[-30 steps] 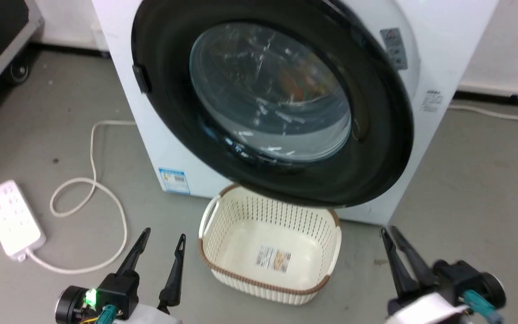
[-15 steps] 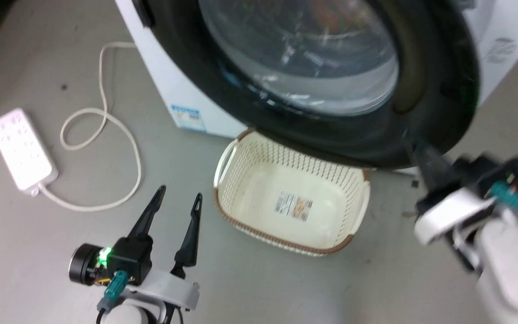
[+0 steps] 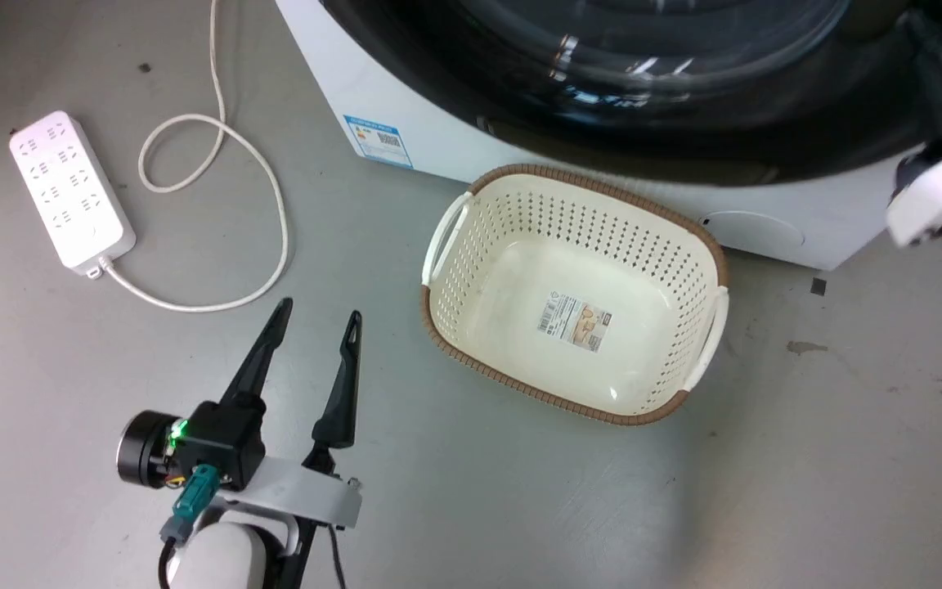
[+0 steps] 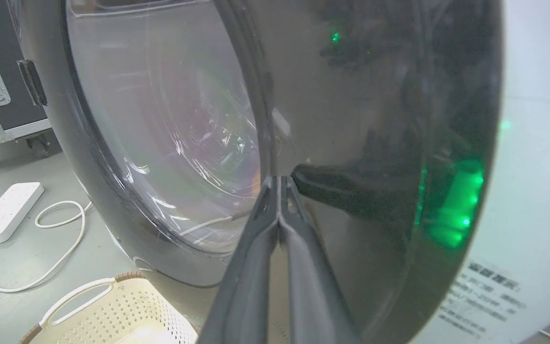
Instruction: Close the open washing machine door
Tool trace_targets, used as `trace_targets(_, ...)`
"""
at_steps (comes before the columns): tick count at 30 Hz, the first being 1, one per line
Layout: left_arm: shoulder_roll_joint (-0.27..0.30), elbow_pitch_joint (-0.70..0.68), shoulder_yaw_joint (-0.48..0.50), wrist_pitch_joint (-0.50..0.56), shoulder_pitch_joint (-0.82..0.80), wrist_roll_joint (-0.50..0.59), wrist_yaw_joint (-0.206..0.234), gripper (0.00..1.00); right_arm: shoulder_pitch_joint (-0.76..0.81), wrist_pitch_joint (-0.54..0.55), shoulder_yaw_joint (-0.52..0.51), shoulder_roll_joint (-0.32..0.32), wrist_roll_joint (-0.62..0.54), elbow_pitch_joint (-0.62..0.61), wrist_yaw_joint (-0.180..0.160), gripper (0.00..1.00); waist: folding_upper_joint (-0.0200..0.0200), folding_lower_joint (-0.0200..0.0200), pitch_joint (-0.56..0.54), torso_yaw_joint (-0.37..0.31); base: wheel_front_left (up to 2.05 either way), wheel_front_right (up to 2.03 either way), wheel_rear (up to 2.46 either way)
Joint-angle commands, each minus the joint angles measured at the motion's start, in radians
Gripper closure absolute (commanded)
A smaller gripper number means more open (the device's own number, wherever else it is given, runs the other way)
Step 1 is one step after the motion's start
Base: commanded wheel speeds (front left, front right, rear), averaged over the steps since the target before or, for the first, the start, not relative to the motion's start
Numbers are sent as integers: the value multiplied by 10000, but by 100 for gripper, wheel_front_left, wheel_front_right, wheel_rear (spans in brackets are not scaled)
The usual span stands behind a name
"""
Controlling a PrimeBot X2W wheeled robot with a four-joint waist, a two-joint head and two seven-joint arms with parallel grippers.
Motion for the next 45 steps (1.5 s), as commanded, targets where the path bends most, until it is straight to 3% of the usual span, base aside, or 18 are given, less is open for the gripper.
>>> trace_targets(1,-30,-16,52,-43,-162,-10,-29,0,-281,9,-128,-116,-67,166,-65,100,-1,-2,40,28,0,0,0)
trace_targets(11,-127,87,166,-43,-195,121,-79,0,-1003,-80,-979,383,-839,1549,-65,100,-1,-2,-159,-45,0,0,0)
trace_targets(19,-182,265,492,-43,62,30,-78,0,281,-134,-794,878,-902,1130,-65,100,-1,-2,-1318,-382,0,0,0)
trace_targets(20,-190,349,519,-43,124,-28,-82,0,571,-135,-777,927,-883,911,-65,60,-1,-2,-1544,-439,0,0,0)
trace_targets(22,-199,641,505,-43,305,-104,-95,0,1219,-136,-712,1050,-738,510,-65,0,-1,-2,-1962,-559,0,0,0)
trace_targets(29,-91,1065,553,-43,898,70,-110,0,3843,-138,-1000,1504,-491,-1769,-65,0,-1,-2,-3308,-1060,0,0,0)
trace_targets(33,-38,1110,538,-43,1236,34,-121,0,5426,-138,-1516,2156,-622,-2944,-65,0,-1,-2,-3826,-1328,0,0,0)
trace_targets(40,50,1302,384,-43,1386,-61,-136,0,7428,-138,-2452,3174,-1344,-4375,-65,0,-1,-2,-4086,-1470,0,0,0)
trace_targets(45,-1,1264,379,-43,1508,-68,-139,0,8437,-139,-2840,3400,-1764,-5017,-65,0,-1,-2,-4158,-1496,0,0,0)
